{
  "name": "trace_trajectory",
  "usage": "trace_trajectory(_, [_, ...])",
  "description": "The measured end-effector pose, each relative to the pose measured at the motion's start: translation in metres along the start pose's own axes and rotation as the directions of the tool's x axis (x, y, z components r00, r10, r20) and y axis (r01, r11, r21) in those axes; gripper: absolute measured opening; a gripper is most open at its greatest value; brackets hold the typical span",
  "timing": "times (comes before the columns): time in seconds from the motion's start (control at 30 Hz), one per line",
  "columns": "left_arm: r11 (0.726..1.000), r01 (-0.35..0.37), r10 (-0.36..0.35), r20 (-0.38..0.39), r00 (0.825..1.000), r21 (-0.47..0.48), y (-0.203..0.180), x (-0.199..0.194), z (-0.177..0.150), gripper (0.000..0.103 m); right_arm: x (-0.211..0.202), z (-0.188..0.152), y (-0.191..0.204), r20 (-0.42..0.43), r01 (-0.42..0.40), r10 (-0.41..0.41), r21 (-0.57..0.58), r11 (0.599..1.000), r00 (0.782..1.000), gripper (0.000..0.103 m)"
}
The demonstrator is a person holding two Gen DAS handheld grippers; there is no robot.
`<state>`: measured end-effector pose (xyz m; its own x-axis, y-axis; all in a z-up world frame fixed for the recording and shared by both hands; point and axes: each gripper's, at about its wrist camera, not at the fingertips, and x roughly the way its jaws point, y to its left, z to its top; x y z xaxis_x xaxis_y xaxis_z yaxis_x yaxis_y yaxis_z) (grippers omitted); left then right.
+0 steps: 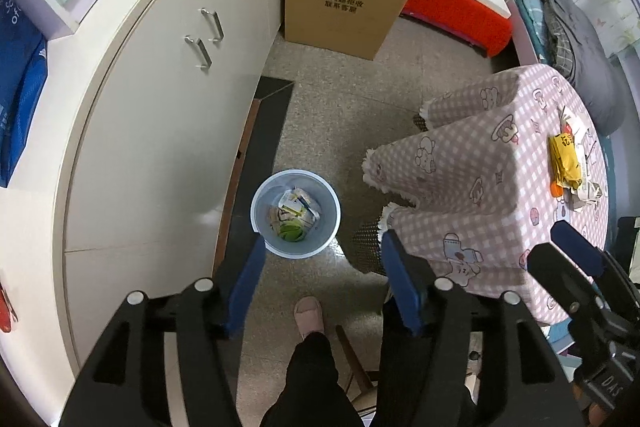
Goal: Collect trash
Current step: 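Move both open tools back toward the trash on the table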
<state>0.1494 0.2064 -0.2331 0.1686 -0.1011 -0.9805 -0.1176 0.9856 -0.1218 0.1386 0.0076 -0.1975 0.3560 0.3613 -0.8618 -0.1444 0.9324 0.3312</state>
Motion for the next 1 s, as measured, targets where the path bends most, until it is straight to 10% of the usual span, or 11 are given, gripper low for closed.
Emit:
trace_trajectory(0.47, [0.994, 0.022, -0.024, 0.015, 1.000, 0.109, -0.076, -0.001, 0.006, 0.060, -0.027, 0.000, -0.081, 0.050, 0.034, -0.040, 0.126, 0.991, 0.998, 0.069])
trace_trajectory(1.0, [0.945, 0.107, -0.099, -0.044, 0.994, 0.308, -0.322, 0.044, 0.038, 0.060, -0.106, 0.015, -0.324, 0.086, 0.174, -0.223, 0.386, 0.906, 0.971, 0.070])
